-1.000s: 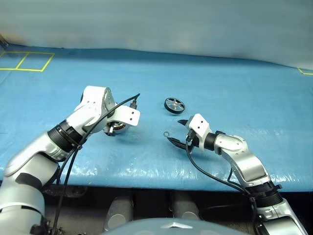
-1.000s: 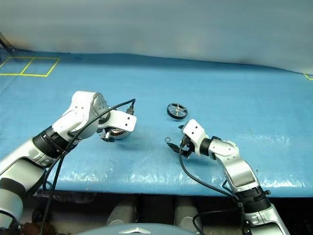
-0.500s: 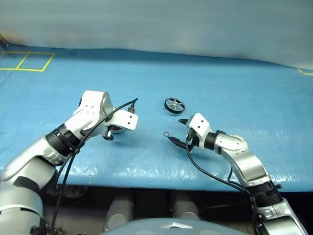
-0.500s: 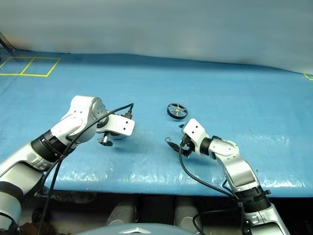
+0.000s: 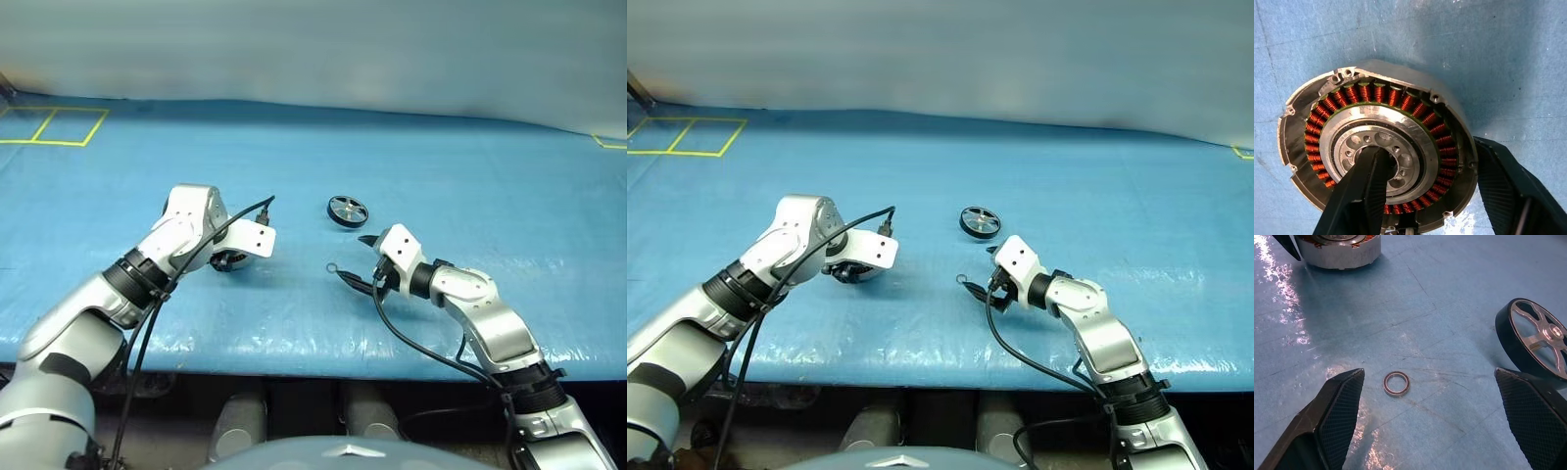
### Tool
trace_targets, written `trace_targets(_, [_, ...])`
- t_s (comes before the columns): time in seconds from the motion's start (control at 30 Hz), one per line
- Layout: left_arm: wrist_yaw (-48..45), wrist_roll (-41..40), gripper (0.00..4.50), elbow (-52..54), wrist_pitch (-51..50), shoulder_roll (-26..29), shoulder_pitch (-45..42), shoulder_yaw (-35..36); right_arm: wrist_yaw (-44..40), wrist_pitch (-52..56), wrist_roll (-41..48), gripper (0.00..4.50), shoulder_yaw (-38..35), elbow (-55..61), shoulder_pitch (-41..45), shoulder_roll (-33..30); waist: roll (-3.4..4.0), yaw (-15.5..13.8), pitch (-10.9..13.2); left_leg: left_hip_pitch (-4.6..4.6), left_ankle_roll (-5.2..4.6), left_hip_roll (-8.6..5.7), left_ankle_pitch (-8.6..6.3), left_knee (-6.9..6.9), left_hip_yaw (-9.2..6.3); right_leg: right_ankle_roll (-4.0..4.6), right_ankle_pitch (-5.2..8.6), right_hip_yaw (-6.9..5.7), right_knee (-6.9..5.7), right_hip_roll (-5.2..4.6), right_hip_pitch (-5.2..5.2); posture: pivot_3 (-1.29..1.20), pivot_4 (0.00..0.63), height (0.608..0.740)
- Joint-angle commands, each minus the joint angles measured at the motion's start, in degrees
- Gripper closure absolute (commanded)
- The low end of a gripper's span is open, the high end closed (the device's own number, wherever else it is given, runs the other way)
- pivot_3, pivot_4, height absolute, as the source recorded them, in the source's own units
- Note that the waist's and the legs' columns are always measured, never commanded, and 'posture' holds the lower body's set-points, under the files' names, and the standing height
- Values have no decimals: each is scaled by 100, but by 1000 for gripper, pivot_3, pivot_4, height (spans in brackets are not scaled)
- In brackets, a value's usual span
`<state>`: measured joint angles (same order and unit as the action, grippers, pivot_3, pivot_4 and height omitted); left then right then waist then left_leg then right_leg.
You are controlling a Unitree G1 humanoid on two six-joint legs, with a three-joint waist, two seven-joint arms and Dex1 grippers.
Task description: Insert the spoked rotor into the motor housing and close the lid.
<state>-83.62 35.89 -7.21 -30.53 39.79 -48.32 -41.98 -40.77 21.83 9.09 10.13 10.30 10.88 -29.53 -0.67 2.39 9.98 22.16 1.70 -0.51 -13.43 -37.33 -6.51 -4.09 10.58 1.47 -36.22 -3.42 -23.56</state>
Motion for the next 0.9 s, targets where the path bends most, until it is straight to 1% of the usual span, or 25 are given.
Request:
trace_targets(0.03, [40,-38,2131,-186,305,3,15,87,80,-52,19,0,-175,256,8,-7,0,-8,0,-3,0,0,0,0,0,1,1,1,-4,0,2,0,150,740])
trace_targets(0.07, [32,-119,2277,-242,500,8,20,119,91,-56,18,0,-175,256,9,-6,0,-8,0,-9,0,0,0,0,4,6,4,4,-5,0,5,0,150,740])
trace_targets(0.2, [199,-245,2277,-430,1431,73,21,184,128,-68,32,0,-182,266,0,-5,0,-18,0,-21,-1,0,1,0,10,28,17,12,-19,0,9,0,150,740])
trace_targets(0.4, [577,-304,2277,-524,2181,82,94,441,190,-115,8,0,-191,237,-12,38,0,-48,0,-26,-2,-1,3,-1,12,33,20,15,-35,-1,8,0,150,740])
trace_targets(0.47, [809,-339,2277,-635,2603,106,55,530,215,-123,9,0,-202,237,-19,55,0,-53,0,-26,-2,-1,3,-3,12,32,20,15,-37,-1,8,0,150,740])
trace_targets(0.63, [1442,-304,2277,-1094,4147,184,-283,573,255,-160,17,0,-216,246,-91,82,-3,-66,1,-25,-3,-1,3,-8,12,32,20,15,-42,-1,5,0,150,740])
trace_targets(0.73, [1776,-199,2277,-1459,5440,205,-593,432,278,-191,3,0,-220,239,-130,103,-11,-66,6,-15,-2,-1,3,-8,12,31,19,15,-42,-1,-6,0,150,740])
trace_targets(0.9, [2224,-32,2277,-2102,6789,-50,-1060,276,363,-244,-7,0,-252,242,-208,134,-12,-71,7,1,-3,-3,3,-6,11,3,2,15,-31,-1,-16,0,150,740])
